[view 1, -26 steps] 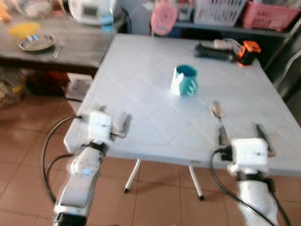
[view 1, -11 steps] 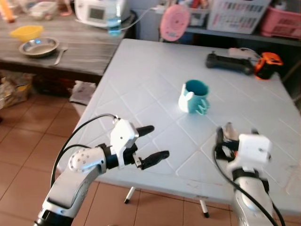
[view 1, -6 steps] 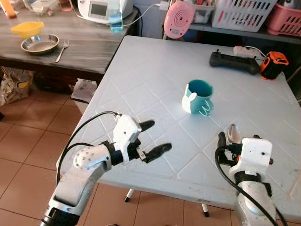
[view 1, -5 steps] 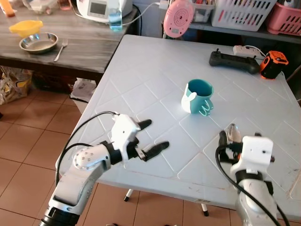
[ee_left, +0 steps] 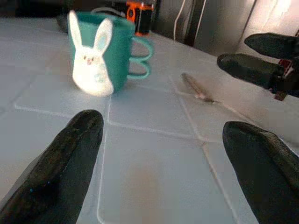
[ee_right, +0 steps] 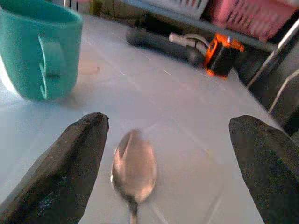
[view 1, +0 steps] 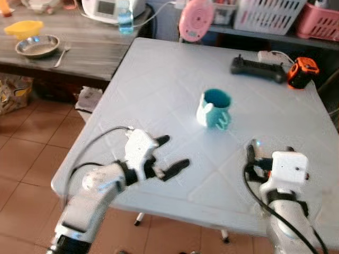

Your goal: Setting the table

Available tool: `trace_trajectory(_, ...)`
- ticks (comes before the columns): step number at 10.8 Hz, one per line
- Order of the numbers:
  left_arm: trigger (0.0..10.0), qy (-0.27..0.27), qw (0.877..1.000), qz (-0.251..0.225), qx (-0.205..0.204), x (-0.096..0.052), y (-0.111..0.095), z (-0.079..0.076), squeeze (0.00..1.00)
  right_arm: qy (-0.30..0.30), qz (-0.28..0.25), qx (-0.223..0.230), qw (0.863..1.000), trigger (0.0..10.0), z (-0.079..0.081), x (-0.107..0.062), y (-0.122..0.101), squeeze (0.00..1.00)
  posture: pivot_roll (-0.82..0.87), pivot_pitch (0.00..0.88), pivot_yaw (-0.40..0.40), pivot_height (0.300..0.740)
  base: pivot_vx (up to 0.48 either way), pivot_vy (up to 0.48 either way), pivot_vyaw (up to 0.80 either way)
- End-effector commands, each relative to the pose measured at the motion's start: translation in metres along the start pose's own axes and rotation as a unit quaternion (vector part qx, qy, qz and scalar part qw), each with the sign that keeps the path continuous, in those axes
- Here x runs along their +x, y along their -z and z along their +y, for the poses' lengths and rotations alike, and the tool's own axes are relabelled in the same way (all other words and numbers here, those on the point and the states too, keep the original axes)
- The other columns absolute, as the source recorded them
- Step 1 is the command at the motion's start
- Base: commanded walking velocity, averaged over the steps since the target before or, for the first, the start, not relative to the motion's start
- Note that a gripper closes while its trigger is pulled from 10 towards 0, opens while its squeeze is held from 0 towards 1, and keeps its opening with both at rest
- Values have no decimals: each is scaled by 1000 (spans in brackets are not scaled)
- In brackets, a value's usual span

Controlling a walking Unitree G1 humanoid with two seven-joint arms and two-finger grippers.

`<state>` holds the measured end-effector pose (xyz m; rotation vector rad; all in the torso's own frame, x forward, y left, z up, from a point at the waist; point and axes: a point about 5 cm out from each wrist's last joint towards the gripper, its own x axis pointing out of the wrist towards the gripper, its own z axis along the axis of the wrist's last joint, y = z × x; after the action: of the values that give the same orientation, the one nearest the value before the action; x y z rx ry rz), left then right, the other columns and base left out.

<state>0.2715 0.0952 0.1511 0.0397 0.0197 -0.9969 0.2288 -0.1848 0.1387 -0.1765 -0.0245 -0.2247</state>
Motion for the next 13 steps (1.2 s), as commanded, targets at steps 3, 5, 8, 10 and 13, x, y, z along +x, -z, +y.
trace_trajectory(3, 10000, -1, 1000, 9, 9, -2, -1, 1, 0, 2, 4, -1, 1000, 10000, 0, -2, 0, 0, 161, 157, -70, 740, 0, -369, 0)
trace_trajectory(5, 10000, 3, 1000, 12, 13, -4, 0, 1, 0, 0, 13, 6, 1000, 10000, 3, -3, 3, 0, 163, 159, -63, 740, 0, -291, 0)
trace_trajectory(8, 10000, 55, 998, 36, 3, -7, 3, -5, 0, -47, 19, 62, 997, 10000, 19, -7, 0, 0, 164, 157, -56, 740, 0, 0, 0)
trace_trajectory(10, 10000, 99, 993, 68, -6, -15, 6, -2, 0, -91, 43, 107, 989, 10000, 34, -12, 0, 0, 161, 158, -47, 740, 0, 0, 0)
trace_trajectory(13, 10000, 94, 993, 78, 7, -16, 2, 10, 0, -169, 50, 143, 974, 10000, 58, -19, -6, 0, 166, 169, -32, 740, 0, 0, 0)
